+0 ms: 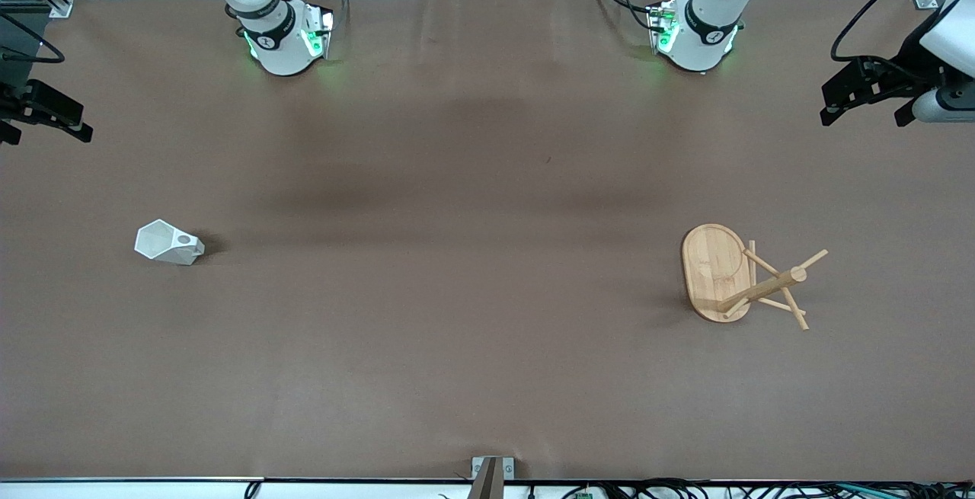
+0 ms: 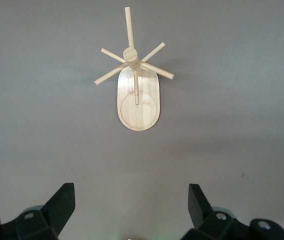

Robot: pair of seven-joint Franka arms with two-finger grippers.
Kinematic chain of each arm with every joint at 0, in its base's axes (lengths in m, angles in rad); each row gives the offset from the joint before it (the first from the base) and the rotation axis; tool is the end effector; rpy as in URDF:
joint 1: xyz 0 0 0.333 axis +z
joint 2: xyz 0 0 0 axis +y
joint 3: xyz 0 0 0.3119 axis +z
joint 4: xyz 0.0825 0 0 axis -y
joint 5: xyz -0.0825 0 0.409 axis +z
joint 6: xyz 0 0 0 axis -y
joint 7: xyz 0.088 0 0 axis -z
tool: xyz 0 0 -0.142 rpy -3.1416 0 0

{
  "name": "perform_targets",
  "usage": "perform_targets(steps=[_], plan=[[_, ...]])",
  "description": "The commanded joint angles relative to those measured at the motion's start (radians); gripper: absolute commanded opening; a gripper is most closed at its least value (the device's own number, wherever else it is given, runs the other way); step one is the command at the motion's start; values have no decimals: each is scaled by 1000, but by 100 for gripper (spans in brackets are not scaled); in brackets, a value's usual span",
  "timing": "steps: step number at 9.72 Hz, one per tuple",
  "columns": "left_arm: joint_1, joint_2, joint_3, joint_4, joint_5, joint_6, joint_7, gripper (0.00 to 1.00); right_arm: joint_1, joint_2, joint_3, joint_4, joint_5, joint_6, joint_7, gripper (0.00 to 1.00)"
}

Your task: Hang cup on rack

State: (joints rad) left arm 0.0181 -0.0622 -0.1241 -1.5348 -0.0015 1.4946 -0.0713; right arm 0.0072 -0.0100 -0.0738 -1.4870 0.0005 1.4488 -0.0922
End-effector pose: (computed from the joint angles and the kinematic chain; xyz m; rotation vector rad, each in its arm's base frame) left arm 0.5498 -0.0609 0.6313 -3.1367 0.0544 -0.0345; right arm 0.5616 -0.0376 0.6217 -3.1376 -0.0403 0.0440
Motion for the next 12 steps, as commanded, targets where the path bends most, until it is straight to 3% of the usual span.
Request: perform_targets(steps=[1, 9, 12], plan=[[-1, 15, -3, 2, 17, -11, 10, 100, 5, -7, -4, -6, 12, 10, 5, 100], [-4, 18, -9, 19, 49, -14, 12, 100, -18, -5, -9, -21, 0, 31, 0, 100], [-4, 18, -9, 19, 44, -13, 12, 100, -107, -5, -11, -158, 0, 160, -81, 100]])
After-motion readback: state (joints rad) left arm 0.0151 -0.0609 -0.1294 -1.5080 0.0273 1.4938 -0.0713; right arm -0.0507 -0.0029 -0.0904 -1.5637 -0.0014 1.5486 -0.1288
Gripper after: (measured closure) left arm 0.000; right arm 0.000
